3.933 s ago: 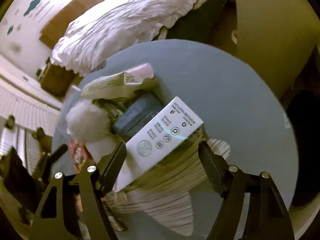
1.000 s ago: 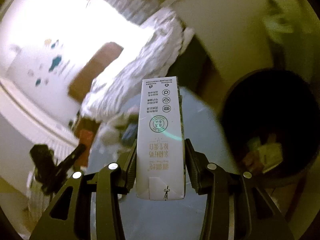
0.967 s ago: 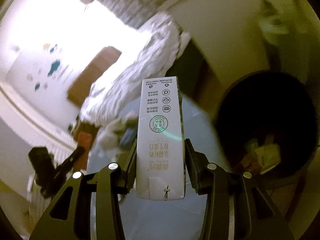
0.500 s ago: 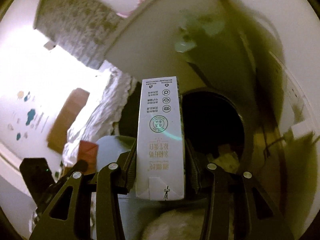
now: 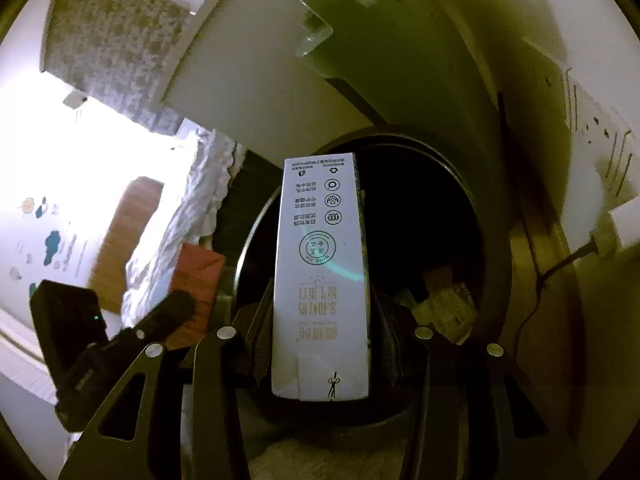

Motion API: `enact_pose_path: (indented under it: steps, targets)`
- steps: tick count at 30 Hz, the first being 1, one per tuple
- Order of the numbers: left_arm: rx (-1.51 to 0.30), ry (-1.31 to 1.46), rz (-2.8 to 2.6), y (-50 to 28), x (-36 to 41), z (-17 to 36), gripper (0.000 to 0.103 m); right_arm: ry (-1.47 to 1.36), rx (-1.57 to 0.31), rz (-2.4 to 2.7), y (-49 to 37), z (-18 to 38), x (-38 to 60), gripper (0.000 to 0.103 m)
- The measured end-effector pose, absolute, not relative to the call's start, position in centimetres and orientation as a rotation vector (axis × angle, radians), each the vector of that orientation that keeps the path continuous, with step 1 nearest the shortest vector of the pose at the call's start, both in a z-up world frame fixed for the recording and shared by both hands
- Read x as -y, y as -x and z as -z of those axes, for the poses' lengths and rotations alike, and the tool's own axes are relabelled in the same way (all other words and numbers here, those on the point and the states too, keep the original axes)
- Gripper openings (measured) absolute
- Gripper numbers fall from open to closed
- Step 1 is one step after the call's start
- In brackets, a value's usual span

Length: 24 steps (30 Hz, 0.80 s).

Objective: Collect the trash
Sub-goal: 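Carry both cartons to the black bin and open both tools to drop them, then grasp the orange plastic bag with the left tool while the right grasps the white fluffy item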

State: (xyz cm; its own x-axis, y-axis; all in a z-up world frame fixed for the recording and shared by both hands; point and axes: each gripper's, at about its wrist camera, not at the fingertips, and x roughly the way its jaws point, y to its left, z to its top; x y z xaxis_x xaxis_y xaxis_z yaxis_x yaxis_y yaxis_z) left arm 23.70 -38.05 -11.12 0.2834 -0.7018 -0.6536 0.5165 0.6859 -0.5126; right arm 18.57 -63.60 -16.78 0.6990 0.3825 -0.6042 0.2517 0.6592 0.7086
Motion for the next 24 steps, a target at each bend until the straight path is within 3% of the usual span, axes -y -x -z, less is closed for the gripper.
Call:
enact_pose_path:
  steps: [10, 11, 14, 21, 24]
  targets:
    - [-1.006, 0.154, 0.820, -24.5, 40.0, 11.3, 0.055, -0.897, -0.834, -0.114, -19.6, 18.0, 63.6, 0.045]
    - [-0.999, 0.150, 0.833, -24.4, 40.1, 11.2, 0.062, -0.901, -0.833, -0.116, -19.7, 18.0, 63.7, 0.047]
    - [-0.961, 0.143, 0.816, -24.0, 40.0, 10.7, 0.094, -0.906, -0.823, -0.111, -19.5, 17.7, 63.9, 0.059]
    - [-0.931, 0.204, 0.801, -22.8, 37.8, 9.9, 0.094, -0.896, -0.811, -0.108, -18.3, 16.3, 63.9, 0.059]
    - [-0.895, 0.217, 0.800, -21.4, 36.2, 8.7, 0.094, -0.888, -0.806, -0.112, -17.6, 15.3, 63.7, 0.065]
